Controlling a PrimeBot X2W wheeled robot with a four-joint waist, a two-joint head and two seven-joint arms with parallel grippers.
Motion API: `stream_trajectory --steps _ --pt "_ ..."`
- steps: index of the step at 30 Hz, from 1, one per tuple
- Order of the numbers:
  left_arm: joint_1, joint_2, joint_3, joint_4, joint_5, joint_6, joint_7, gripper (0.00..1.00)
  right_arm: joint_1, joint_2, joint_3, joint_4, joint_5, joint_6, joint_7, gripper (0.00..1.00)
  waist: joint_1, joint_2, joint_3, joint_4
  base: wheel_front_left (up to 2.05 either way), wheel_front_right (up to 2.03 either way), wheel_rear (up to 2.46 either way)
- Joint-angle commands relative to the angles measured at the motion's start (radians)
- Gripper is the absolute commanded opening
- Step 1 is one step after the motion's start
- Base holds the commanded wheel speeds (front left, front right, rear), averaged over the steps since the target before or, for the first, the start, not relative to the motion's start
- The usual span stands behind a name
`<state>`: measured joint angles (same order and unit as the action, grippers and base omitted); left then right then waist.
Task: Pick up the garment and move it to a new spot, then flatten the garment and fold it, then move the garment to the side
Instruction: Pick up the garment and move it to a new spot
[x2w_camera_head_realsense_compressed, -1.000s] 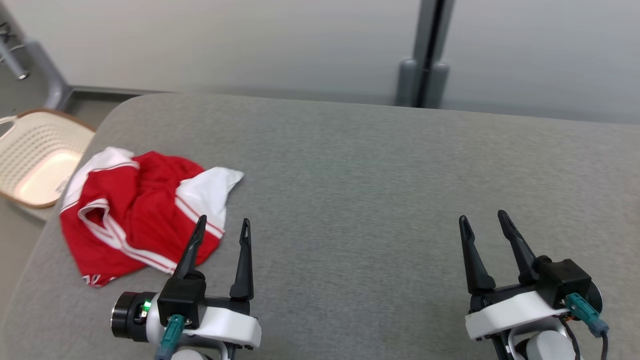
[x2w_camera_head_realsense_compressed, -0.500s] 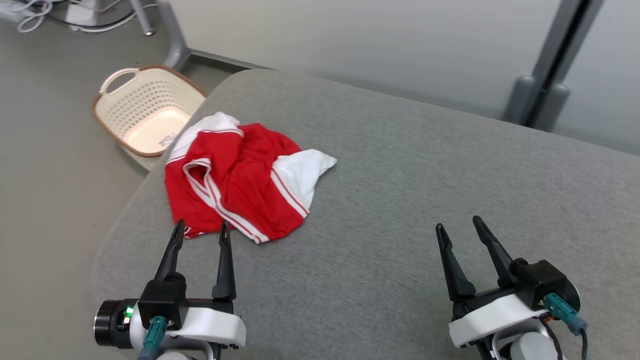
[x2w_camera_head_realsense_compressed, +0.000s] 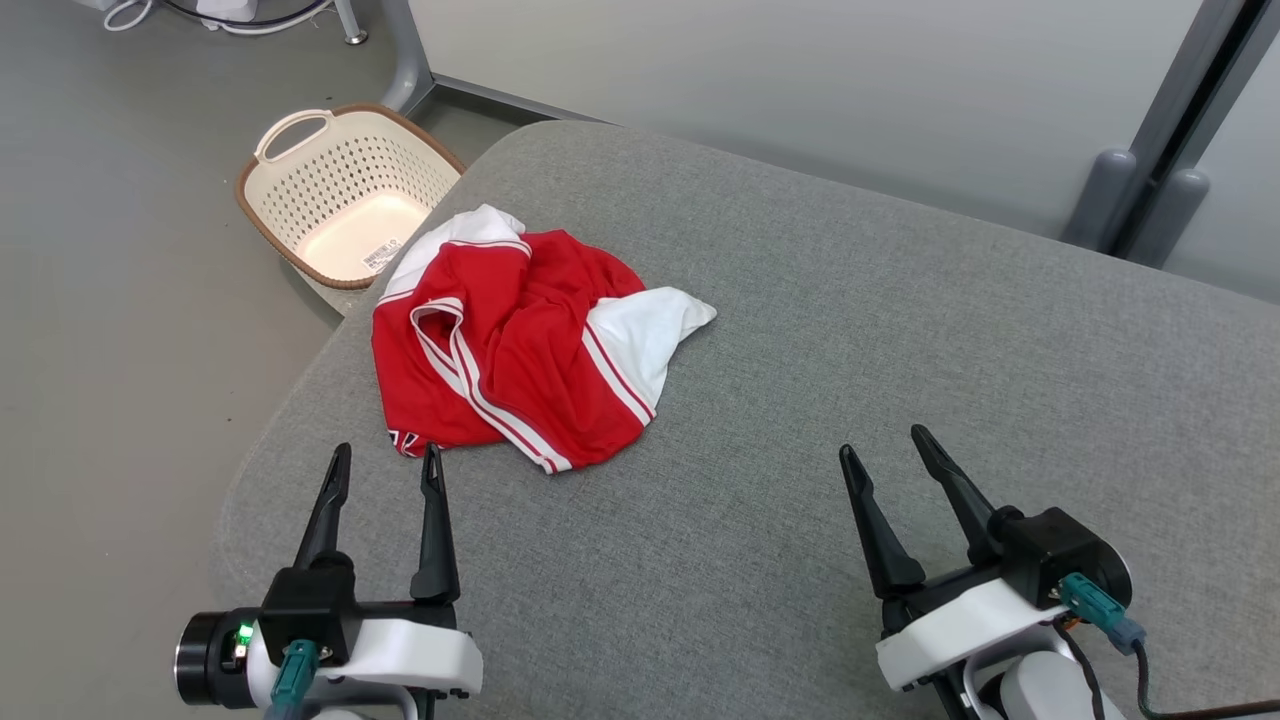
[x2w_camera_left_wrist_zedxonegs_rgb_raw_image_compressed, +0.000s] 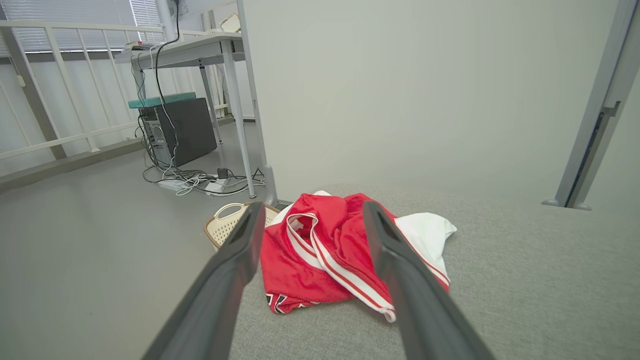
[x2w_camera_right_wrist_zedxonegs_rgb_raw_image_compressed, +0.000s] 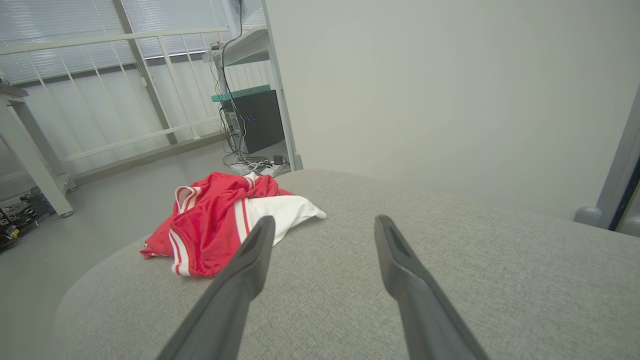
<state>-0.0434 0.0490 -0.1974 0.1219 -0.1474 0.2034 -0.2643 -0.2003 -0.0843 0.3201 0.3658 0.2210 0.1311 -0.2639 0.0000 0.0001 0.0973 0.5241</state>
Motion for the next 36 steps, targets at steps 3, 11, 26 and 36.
stream_trajectory --steps 3,11,26,36 --pt "-0.014 0.003 0.010 0.010 -0.009 -0.008 0.000 1.00 0.002 -0.014 -0.015 -0.008 0.003 -0.001 -0.001 1.00 0.0000 -0.0001 0.011 -0.002 0.00 0.00 0.00" --pt "-0.091 0.003 0.068 0.052 -0.021 -0.045 0.000 1.00 -0.009 -0.039 -0.067 -0.043 -0.020 -0.001 0.014 1.00 0.0000 -0.0001 0.089 -0.050 0.00 0.00 0.00" --pt "-0.430 0.129 0.125 0.456 -0.041 -0.191 0.107 1.00 -0.042 -0.113 -0.169 -0.220 -0.061 -0.001 0.106 1.00 0.0000 -0.0001 0.268 -0.158 0.00 0.00 0.00" --pt "-0.619 0.195 0.158 0.703 -0.068 -0.186 0.182 1.00 -0.034 -0.135 -0.210 -0.290 -0.085 -0.001 0.133 1.00 0.0000 -0.0001 0.354 -0.214 0.00 0.00 0.00"
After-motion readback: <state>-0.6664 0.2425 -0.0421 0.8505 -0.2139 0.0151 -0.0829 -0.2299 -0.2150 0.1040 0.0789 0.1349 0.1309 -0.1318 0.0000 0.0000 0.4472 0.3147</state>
